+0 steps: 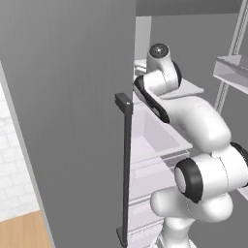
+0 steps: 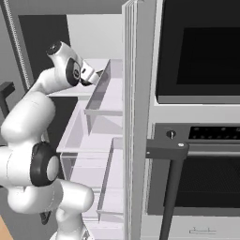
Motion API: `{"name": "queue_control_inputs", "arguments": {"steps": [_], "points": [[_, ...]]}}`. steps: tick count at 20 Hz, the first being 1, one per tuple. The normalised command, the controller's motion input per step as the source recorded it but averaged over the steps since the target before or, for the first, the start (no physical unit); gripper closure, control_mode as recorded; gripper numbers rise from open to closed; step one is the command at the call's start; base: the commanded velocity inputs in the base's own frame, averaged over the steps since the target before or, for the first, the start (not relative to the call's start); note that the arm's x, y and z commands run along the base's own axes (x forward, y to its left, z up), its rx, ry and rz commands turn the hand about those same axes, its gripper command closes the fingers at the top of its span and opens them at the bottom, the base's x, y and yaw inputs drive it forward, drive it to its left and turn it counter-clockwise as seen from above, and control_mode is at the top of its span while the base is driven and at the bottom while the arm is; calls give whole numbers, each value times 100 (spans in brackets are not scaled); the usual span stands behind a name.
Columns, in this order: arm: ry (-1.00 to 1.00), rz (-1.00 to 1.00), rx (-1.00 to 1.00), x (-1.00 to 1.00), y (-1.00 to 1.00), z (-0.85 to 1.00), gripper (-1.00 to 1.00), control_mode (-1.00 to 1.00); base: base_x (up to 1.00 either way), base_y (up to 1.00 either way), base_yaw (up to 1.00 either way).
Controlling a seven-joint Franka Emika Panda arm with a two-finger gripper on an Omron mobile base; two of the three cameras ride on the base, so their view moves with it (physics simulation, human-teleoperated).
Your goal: Place one cucumber and one chicken drumstick in each tupperware on the nearby counter, to pack two identical lunches.
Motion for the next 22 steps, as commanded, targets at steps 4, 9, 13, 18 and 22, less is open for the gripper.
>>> {"name": "queue_control_inputs", "arguments": {"steps": [4, 9, 13, 18, 22], "points": [[0, -7, 15, -100, -33, 39, 100, -100, 0, 0, 0], [4, -3, 9, -100, -16, 20, 100, -100, 0, 0, 0], [13, 0, 0, -100, 10, -4, 100, -100, 0, 0, 0], [1, 0, 0, -100, 15, -44, 100, -100, 0, 0, 0], [0, 1, 0, -100, 7, -40, 100, -100, 0, 0, 0]]}}
